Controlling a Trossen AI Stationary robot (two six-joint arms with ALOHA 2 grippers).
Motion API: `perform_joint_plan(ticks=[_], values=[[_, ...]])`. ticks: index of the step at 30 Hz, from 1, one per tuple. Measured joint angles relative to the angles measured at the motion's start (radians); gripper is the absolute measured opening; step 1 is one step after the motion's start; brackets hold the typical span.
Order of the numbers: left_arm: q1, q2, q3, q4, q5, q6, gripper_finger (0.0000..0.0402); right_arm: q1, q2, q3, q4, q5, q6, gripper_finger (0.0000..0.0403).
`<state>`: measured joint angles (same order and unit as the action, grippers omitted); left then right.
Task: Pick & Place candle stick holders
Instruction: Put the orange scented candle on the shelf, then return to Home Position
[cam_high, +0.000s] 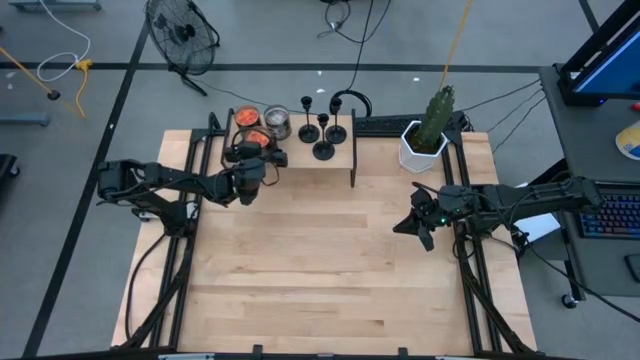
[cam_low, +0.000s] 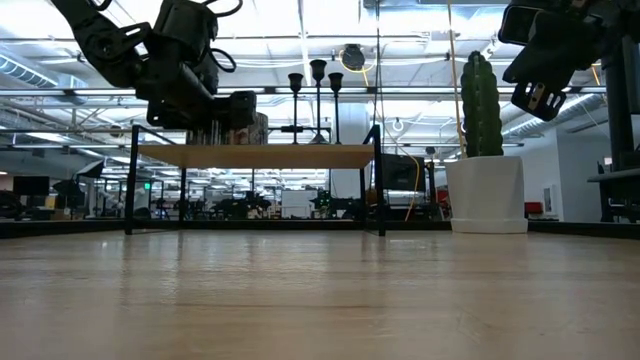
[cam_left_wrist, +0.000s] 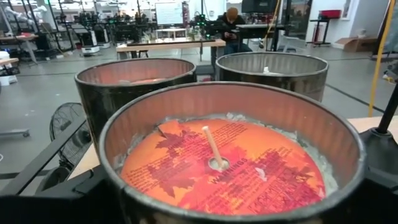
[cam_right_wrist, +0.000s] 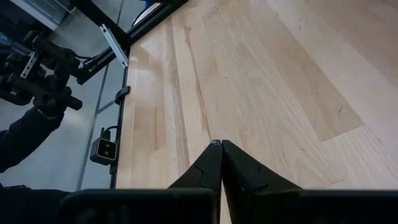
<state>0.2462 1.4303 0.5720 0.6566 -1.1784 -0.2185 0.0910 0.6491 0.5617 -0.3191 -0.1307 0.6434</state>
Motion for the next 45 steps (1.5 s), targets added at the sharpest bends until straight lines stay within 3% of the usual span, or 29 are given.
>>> perform_joint_plan(ticks=[11, 25, 32, 41, 45], values=[[0.000, 0.000, 0.000, 0.025, -0.001, 0.018, 0.0400, 0.000, 0.000, 0.000, 0.000, 0.000, 0.000, 0.0000], [-0.018, 0.000, 0.000, 0.288, -0.046, 0.298, 0.0400, 0.000, 0.000, 0.000, 0.000, 0.000, 0.000, 0.0000], [-0.048, 0.000, 0.001, 0.486, -0.105, 0.501, 0.0400, 0.000, 0.000, 0.000, 0.000, 0.000, 0.000, 0.0000], [-0.093, -0.042, 0.002, 0.893, -0.102, 0.883, 0.0399, 0.000, 0.000, 0.000, 0.000, 0.000, 0.000, 0.0000], [-0.161, -0.147, 0.012, 0.901, -0.116, 0.959, 0.0399, 0.000, 0.000, 0.000, 0.000, 0.000, -0.005, 0.0000]])
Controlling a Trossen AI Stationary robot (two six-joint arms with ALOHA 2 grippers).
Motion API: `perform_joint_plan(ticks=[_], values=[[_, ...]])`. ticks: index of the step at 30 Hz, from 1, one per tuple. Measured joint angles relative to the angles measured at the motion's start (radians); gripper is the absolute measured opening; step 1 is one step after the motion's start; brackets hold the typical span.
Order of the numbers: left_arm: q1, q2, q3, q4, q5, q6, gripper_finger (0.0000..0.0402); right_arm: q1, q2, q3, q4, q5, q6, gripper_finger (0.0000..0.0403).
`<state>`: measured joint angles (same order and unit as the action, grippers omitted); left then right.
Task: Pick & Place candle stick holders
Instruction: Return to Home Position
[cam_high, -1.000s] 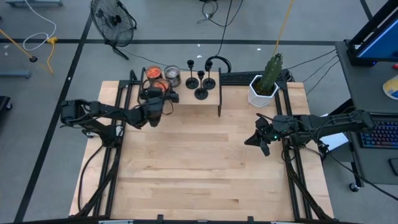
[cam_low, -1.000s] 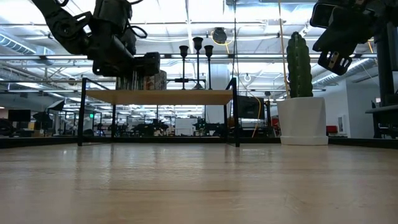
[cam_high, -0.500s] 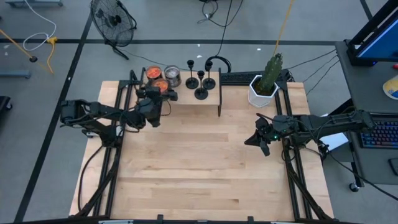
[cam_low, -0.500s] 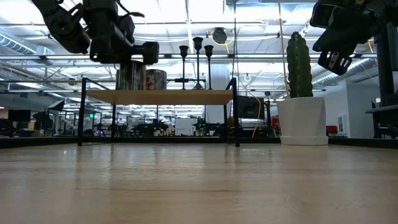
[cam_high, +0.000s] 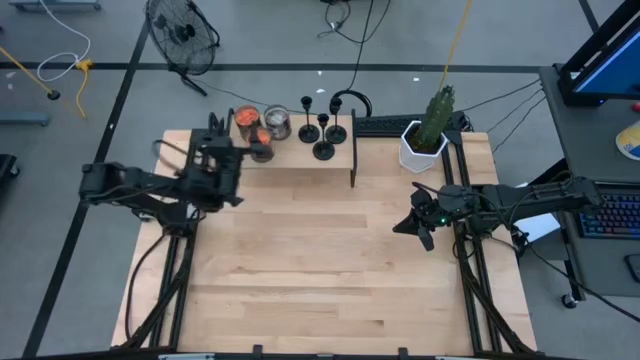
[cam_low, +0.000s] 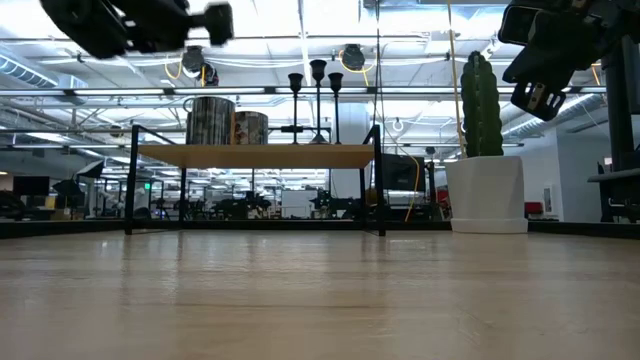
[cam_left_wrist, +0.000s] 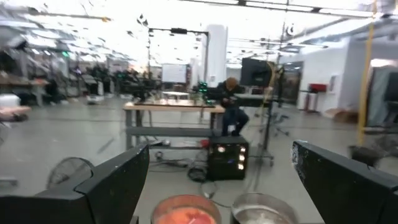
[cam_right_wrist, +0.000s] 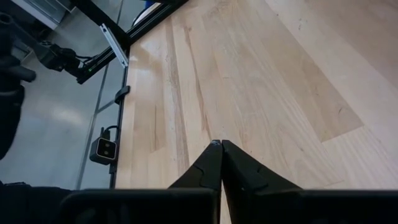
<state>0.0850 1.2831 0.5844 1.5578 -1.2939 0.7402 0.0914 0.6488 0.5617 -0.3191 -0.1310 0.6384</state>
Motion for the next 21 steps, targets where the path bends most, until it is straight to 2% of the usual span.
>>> perform_joint_plan(ticks=[3, 8, 14, 18, 21], values=[[-0.086, -0.088, 0.002, -0.015, -0.060, 0.041, 0.0399, 0.000, 0.000, 0.000, 0.000, 0.000, -0.004, 0.0000], [-0.261, -0.202, 0.001, -0.019, -0.273, 0.112, 0.0399, 0.000, 0.000, 0.000, 0.000, 0.000, -0.005, 0.0000], [-0.462, -0.267, -0.009, -0.021, -0.277, 0.135, 0.0399, 0.000, 0.000, 0.000, 0.000, 0.000, -0.003, 0.0000], [-0.537, -0.269, -0.009, -0.026, -0.278, 0.019, 0.0399, 0.000, 0.000, 0.000, 0.000, 0.000, 0.033, 0.0000], [-0.582, -0.251, -0.009, -0.091, -0.278, -0.115, 0.0399, 0.000, 0.000, 0.000, 0.000, 0.000, 0.059, 0.0000]])
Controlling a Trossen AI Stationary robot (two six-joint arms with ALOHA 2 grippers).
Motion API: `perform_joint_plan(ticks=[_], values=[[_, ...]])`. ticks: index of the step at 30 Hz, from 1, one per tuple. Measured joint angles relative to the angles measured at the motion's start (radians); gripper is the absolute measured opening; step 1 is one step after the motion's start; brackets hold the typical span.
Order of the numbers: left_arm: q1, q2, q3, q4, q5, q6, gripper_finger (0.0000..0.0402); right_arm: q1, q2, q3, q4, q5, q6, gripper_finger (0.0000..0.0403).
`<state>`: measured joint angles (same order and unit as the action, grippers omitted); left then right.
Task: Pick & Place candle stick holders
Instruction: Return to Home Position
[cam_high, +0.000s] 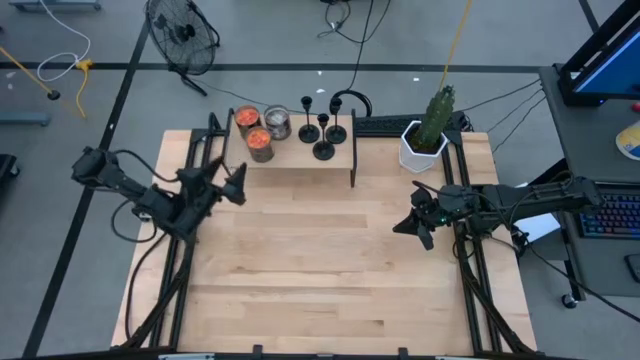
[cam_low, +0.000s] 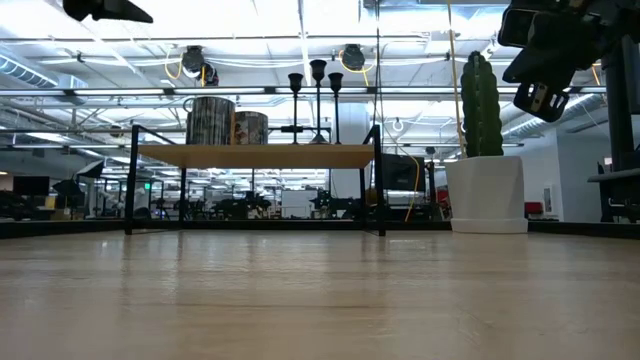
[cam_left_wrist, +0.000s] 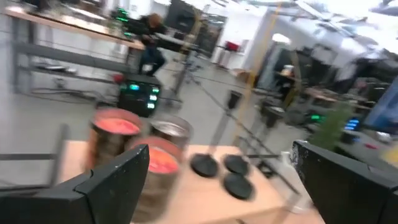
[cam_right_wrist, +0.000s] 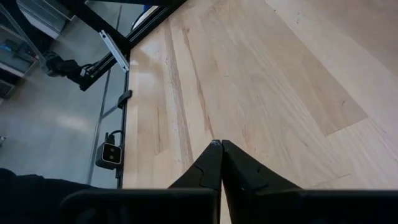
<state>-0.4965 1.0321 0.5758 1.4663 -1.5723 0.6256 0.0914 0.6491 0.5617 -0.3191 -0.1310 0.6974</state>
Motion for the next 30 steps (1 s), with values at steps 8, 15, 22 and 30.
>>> perform_joint_plan(ticks=[8, 15, 22, 30], values=[[-0.149, 0.057, 0.000, -0.158, 0.010, -0.330, 0.0399, 0.000, 0.000, 0.000, 0.005, 0.003, -0.012, 0.0000], [-0.240, 0.060, 0.000, -0.472, 0.243, -0.507, 0.0399, 0.000, 0.000, 0.000, 0.090, 0.003, -0.108, 0.0000], [-0.130, 0.003, 0.000, -0.900, 0.572, -0.873, 0.0399, 0.000, 0.000, 0.000, 0.200, 0.003, -0.150, 0.0000], [0.058, -0.120, 0.000, -1.274, 0.787, -1.048, 0.0399, 0.000, 0.000, 0.000, 0.198, 0.000, -0.169, 0.0000]])
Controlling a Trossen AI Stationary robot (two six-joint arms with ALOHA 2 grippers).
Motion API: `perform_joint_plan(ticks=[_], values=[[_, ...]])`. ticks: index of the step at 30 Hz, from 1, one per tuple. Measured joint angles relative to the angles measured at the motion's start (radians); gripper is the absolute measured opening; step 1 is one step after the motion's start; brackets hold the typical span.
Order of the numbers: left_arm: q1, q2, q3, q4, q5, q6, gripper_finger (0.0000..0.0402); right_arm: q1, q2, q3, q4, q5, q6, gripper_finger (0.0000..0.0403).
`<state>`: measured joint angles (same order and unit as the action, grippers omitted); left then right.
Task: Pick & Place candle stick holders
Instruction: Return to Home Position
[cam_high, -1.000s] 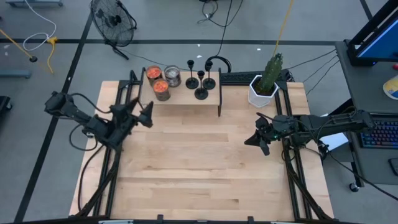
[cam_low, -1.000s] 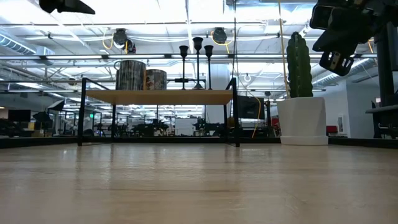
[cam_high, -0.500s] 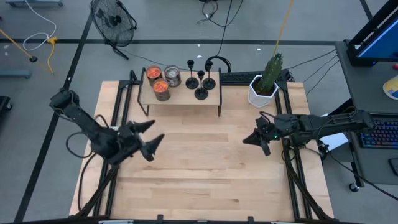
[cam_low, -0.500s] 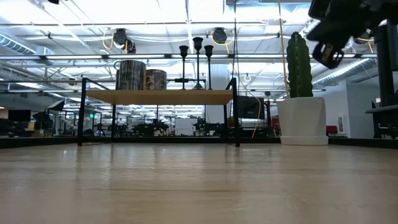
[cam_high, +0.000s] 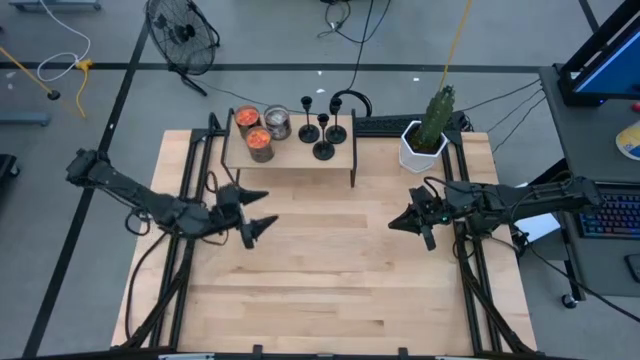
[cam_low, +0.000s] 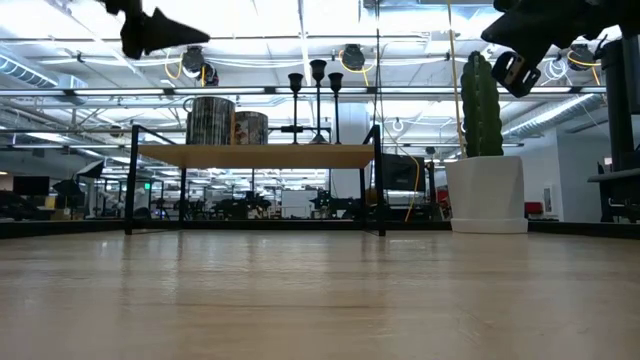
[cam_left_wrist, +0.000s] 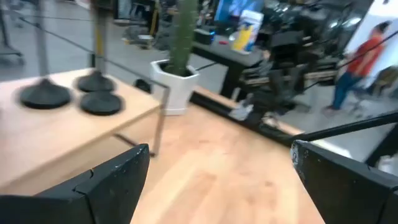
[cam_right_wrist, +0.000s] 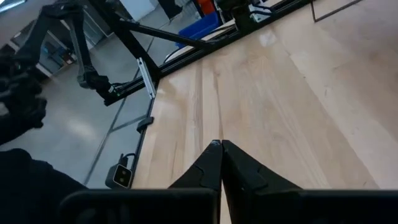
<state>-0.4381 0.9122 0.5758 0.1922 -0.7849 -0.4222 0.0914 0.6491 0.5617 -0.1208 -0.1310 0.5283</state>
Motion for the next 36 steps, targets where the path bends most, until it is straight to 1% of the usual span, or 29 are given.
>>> perform_joint_plan(ticks=[4, 8, 9, 12, 18, 21, 26, 29, 31, 36], values=[[0.045, -0.103, 0.000, -0.171, 0.002, -0.010, 0.0399, 0.000, 0.000, 0.000, -0.003, 0.000, -0.031, 0.0000], [0.057, -0.202, -0.001, -0.315, 0.009, -0.030, 0.0399, 0.000, -0.006, 0.000, -0.003, 0.000, -0.059, 0.0000], [0.057, -0.222, -0.007, -0.329, 0.009, -0.033, 0.0399, 0.000, -0.008, 0.000, -0.003, 0.000, -0.064, 0.0000], [0.057, -0.280, -0.064, -0.296, 0.019, -0.033, 0.0399, 0.000, -0.021, 0.000, -0.003, 0.000, -0.080, 0.0000], [0.057, -0.374, -0.251, -0.072, 0.113, -0.022, 0.0399, 0.000, -0.059, 0.000, -0.003, 0.000, -0.105, 0.0000], [0.057, -0.399, -0.314, -0.032, 0.124, -0.038, 0.0399, 0.000, -0.083, 0.000, -0.020, 0.000, -0.124, 0.0000], [0.075, -0.432, -0.359, -0.032, 0.110, -0.052, 0.0399, 0.000, -0.138, 0.000, -0.089, 0.000, -0.142, 0.0000], [0.117, -0.483, -0.373, -0.043, 0.108, -0.031, 0.0399, 0.000, -0.180, 0.000, -0.101, 0.000, -0.170, 0.0000], [0.150, -0.529, -0.377, -0.080, 0.109, -0.028, 0.0399, 0.000, -0.212, 0.000, -0.104, -0.002, -0.194, 0.0000], [0.223, -0.663, -0.377, -0.174, 0.195, 0.005, 0.0399, 0.000, -0.305, -0.006, -0.146, -0.002, -0.203, 0.0000]])
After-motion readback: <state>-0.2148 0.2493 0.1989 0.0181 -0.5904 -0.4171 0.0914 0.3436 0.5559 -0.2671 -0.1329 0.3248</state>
